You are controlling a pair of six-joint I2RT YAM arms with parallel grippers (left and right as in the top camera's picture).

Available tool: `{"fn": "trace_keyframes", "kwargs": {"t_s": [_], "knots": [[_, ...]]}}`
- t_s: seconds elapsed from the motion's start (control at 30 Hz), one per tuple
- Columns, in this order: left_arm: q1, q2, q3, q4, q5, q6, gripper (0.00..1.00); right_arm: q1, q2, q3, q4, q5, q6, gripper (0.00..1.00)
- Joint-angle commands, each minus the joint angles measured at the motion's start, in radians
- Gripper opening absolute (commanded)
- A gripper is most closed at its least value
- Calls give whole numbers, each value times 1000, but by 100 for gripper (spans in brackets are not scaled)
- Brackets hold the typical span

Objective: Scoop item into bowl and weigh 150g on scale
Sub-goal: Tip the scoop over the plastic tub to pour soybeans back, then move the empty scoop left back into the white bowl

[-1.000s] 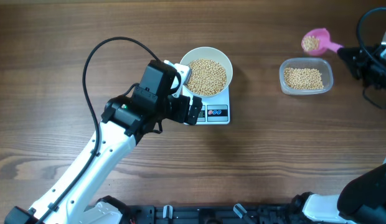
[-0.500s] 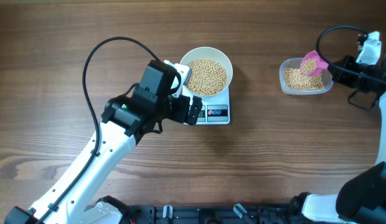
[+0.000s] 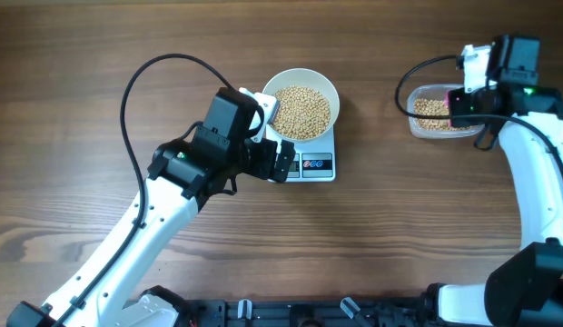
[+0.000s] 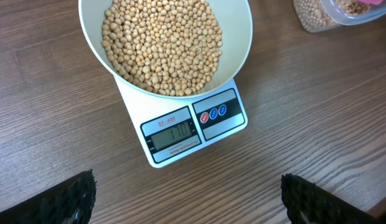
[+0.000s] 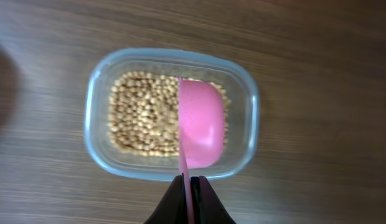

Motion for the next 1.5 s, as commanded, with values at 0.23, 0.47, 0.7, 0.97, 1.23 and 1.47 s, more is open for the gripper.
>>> {"fn": "trace_keyframes", "kwargs": {"t_s": [0.23,0.47,0.7,0.97,1.23,1.47], "knots": [[7,-3,15,3,-6,-6,100,48,-17,12,30,199,-35,4],[7,-3,15,3,-6,-6,100,48,-17,12,35,-16,39,4],[7,-3,15,3,-6,-6,100,45,-108,12,124,-135,171,4],[7,-3,15,3,-6,-6,100,45,-234,12,379,-668,175,4],[7,-3,15,3,-6,-6,100,124,-64,12,536,-1033,235,4],[7,-3,15,3,-6,-6,100,256,24,12,557,-903,39,4]]}}
